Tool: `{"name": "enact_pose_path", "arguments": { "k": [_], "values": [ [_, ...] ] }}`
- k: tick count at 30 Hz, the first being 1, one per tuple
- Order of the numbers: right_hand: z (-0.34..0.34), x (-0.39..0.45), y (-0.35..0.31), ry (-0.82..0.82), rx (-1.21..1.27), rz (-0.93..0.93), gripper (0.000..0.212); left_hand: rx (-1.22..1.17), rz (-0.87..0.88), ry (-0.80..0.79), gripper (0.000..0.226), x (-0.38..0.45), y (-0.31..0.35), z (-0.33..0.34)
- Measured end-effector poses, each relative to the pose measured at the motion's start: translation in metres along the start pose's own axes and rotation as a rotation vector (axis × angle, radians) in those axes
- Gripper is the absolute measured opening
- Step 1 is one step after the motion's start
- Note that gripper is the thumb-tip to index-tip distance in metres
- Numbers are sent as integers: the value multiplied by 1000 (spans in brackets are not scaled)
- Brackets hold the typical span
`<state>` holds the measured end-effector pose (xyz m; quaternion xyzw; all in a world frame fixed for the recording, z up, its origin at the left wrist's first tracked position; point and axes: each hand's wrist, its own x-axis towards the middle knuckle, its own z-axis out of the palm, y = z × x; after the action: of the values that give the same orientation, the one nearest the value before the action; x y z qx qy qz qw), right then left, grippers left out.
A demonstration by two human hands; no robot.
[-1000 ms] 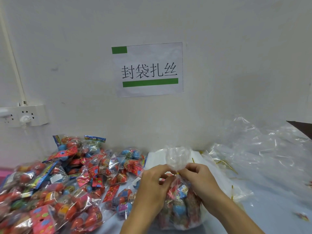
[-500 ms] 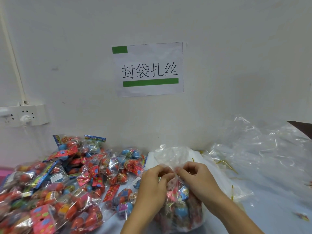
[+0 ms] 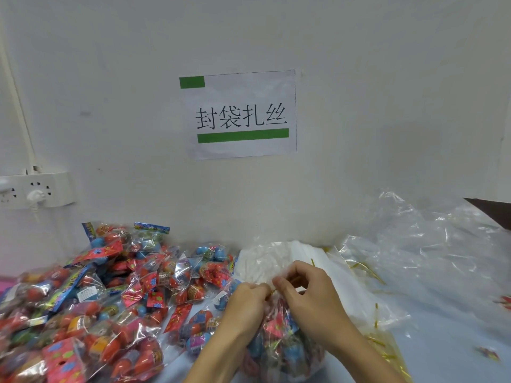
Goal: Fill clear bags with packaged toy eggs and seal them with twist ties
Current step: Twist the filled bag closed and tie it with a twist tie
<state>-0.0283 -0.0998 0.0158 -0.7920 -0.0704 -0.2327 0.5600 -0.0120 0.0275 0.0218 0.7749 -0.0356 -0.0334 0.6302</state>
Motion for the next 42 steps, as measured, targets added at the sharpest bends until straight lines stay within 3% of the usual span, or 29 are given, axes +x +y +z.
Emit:
{"name": "enact_pose_path", "arguments": {
  "k": [4, 10, 15, 20, 29, 36, 39, 42],
  "values": [
    [0, -1, -2, 2, 29, 23, 20, -8, -13, 8, 39, -1, -3, -1],
    [-6, 3, -1, 16, 106, 93, 21, -75, 223, 226, 13, -5, 1, 2],
    [-10, 5, 3, 64, 112, 133, 22, -46, 401, 225, 21, -11, 4, 1],
    [-11, 5, 5, 115, 163, 187, 28, 140, 506, 187, 23, -13, 0, 8],
    [-14, 5, 3, 128, 193, 191, 26, 261, 522, 133, 23, -10, -6, 14],
    [-17, 7, 5, 211, 211, 186, 25, 187, 554, 31, 5, -13, -7, 20],
    [-23, 10, 9, 236, 247, 205, 30, 373, 543, 9, 25, -15, -8, 20],
    [-31, 14, 11, 237, 289, 221, 30, 362, 489, 38, 29, -21, -3, 22]
  ]
}}
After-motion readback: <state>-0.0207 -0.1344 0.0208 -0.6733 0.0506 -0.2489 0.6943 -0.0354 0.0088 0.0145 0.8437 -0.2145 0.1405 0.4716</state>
